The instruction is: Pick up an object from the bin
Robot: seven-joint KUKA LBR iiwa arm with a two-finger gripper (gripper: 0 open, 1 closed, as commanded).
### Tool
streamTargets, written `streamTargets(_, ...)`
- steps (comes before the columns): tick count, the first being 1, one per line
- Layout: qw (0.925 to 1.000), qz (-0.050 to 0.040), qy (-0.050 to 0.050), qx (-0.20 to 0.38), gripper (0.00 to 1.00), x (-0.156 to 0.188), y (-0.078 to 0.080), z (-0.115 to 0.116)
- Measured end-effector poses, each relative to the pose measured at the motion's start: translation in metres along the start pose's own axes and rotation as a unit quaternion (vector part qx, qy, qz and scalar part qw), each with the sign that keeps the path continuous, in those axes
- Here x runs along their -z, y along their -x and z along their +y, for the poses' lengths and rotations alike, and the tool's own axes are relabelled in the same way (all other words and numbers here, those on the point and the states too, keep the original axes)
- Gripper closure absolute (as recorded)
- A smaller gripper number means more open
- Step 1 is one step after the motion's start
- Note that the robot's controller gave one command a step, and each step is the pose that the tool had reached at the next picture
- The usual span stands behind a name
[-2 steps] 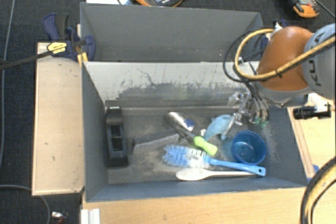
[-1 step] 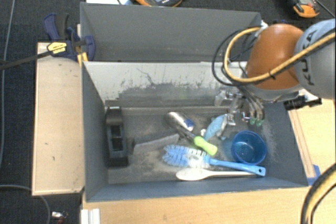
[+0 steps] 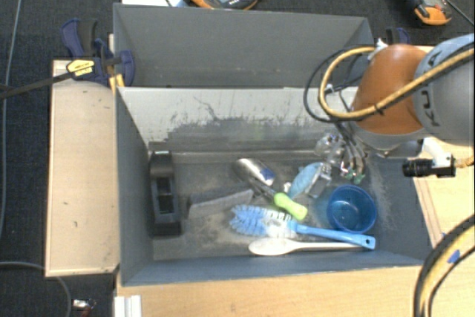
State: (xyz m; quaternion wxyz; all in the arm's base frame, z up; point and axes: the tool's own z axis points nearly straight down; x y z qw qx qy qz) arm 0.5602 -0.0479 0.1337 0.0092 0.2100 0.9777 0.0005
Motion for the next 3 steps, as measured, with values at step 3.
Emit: streamTargets(3, 0.9978, -0.0053, 0.004, -0.066, 0.0, 0.01, -0.006, 0.037)
